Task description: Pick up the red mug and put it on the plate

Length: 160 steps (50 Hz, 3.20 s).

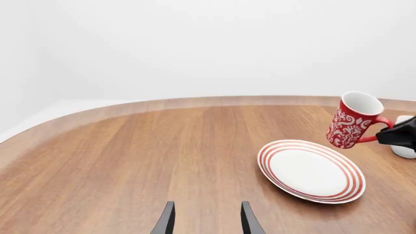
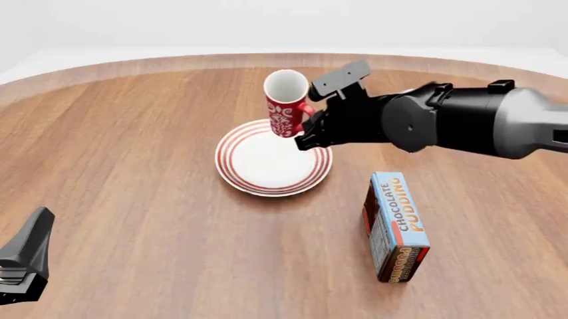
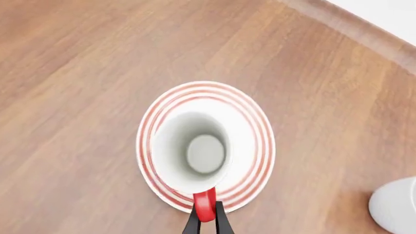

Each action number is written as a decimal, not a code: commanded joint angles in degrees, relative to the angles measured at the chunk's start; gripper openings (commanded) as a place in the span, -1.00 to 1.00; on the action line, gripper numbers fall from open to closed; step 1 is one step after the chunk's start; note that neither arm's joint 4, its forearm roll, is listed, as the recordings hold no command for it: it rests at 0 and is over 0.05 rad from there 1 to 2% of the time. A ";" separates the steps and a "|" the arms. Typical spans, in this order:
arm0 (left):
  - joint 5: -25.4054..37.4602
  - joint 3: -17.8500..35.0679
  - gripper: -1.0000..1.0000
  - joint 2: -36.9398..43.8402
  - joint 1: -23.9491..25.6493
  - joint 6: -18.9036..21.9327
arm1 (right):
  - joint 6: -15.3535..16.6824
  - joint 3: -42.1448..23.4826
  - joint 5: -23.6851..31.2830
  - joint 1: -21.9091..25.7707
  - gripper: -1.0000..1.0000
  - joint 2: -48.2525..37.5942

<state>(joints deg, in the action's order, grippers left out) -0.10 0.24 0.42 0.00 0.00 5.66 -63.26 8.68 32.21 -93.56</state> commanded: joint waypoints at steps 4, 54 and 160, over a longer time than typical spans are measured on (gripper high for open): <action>0.00 0.00 1.00 0.00 0.00 0.00 | -0.65 -2.76 -1.33 -0.39 -1.00 -3.90; 0.00 0.00 1.00 0.00 0.00 0.00 | -4.35 -7.90 -6.55 -0.70 -1.00 -16.39; 0.00 0.00 1.00 0.00 0.00 0.00 | -5.87 -4.66 -8.97 0.77 1.00 -18.01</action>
<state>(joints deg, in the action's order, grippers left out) -0.10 0.24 0.42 0.00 0.00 -0.62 -69.10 -1.13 33.10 -114.28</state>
